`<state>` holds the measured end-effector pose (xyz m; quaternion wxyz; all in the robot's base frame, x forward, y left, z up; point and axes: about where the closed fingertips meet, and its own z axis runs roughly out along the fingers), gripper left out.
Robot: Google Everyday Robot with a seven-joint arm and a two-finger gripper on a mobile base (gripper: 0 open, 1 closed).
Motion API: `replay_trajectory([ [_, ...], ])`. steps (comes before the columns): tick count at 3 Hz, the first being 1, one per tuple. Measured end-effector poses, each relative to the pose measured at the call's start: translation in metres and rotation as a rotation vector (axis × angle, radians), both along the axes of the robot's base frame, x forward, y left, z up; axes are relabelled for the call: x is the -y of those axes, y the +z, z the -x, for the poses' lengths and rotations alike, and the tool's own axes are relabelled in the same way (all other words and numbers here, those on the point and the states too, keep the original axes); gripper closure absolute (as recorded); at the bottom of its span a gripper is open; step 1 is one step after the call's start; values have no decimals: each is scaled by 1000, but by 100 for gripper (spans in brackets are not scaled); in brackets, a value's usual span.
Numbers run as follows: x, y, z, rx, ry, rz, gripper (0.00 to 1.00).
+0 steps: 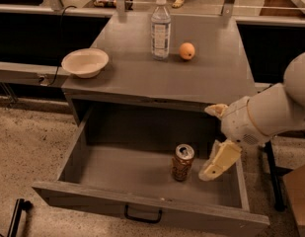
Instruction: Pick orange can from top drawer and place on counter
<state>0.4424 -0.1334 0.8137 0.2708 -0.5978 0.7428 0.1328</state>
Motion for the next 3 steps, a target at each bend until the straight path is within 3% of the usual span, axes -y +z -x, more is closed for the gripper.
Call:
replay_trajectory([
  [1, -23, -41, -6, 32, 1, -119, 0],
  [2, -37, -70, -15, 65, -6, -187, 0],
  [3, -35, -101, -21, 41, -59, -236, 0],
])
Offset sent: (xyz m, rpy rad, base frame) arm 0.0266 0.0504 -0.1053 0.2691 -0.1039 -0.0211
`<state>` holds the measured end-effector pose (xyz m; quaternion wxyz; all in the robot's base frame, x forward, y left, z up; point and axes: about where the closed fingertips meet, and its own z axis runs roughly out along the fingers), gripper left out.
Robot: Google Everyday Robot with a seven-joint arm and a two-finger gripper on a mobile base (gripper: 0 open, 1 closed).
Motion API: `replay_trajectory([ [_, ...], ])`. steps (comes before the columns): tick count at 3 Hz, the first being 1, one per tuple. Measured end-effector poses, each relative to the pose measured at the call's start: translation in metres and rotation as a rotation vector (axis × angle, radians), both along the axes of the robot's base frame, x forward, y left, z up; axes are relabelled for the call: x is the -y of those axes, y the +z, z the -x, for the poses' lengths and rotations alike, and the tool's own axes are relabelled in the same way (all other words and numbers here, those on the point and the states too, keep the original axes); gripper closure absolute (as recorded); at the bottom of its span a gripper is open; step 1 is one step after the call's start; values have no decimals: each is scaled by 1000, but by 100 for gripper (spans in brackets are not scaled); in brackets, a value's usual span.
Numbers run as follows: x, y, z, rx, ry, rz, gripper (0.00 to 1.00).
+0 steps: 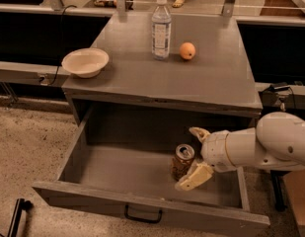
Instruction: Pick orange can from top drawer and place on counter
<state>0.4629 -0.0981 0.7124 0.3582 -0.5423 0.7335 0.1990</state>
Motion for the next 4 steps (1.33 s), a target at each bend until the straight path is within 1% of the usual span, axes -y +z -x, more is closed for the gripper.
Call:
replay_trajectory([
  [1, 9, -27, -8, -43, -82, -86, 0],
  [2, 14, -38, -18, -73, -150, -159, 17],
  [3, 12, -42, -29, -93, -181, -242, 41],
  [4, 4, -38, -36, -82, -162, -321, 65],
])
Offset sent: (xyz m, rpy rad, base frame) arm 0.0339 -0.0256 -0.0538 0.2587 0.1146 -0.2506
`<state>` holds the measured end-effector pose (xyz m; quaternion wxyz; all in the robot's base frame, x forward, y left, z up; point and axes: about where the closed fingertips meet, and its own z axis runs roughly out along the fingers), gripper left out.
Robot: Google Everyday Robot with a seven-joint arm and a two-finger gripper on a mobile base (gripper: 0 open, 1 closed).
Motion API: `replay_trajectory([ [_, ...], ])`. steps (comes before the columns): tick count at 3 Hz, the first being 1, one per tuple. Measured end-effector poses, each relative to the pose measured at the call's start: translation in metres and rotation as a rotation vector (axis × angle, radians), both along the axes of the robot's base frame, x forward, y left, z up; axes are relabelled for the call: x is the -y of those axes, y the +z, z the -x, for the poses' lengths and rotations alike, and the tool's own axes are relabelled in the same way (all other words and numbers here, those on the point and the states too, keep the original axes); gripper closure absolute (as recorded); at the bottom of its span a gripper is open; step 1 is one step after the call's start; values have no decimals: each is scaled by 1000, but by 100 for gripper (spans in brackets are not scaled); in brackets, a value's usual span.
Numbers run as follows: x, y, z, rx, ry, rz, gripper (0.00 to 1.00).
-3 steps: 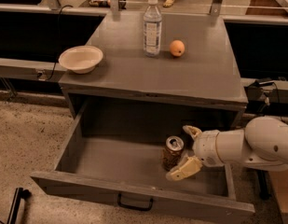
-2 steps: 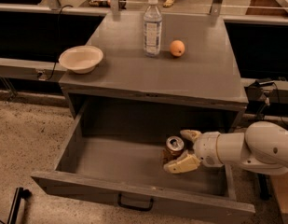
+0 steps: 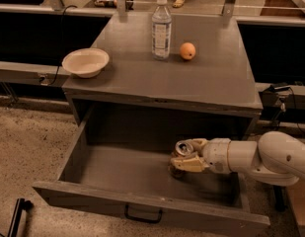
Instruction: Pick orange can from top drawer and place on counter
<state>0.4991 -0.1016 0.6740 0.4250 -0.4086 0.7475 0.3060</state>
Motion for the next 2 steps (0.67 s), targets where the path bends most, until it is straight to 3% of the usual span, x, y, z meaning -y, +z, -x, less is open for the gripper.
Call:
replay_trajectory([
  [1, -1, 21, -2, 63, 28, -74, 87],
  [2, 11, 71, 1, 110, 87, -61, 100],
])
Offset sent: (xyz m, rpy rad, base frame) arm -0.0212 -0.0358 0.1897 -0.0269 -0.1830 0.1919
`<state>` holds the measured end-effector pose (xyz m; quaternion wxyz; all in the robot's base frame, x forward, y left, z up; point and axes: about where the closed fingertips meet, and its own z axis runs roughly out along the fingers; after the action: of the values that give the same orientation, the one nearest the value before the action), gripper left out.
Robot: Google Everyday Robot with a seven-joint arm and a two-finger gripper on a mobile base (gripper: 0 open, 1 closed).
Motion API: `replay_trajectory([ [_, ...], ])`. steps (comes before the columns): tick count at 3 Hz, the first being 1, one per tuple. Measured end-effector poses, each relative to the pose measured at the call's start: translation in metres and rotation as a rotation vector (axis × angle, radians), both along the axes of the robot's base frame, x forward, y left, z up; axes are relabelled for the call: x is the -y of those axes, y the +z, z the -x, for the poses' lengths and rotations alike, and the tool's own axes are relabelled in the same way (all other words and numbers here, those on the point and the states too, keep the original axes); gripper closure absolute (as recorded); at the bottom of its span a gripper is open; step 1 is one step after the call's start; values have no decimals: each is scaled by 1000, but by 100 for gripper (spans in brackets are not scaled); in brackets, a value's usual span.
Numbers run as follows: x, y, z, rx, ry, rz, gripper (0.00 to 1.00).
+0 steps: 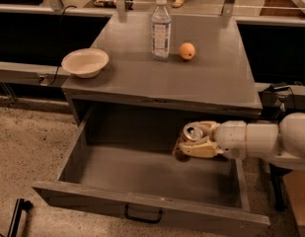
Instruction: Pick orange can from top drawer and place on counter
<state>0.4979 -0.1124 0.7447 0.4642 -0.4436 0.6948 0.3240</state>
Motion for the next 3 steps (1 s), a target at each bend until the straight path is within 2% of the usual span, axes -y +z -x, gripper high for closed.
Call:
replay_trajectory([
  [1, 27, 73, 1, 26, 44, 90, 100],
  [2, 60, 131, -7, 26, 78, 183, 100],
  [3, 89, 158, -36, -55, 51, 187, 100],
])
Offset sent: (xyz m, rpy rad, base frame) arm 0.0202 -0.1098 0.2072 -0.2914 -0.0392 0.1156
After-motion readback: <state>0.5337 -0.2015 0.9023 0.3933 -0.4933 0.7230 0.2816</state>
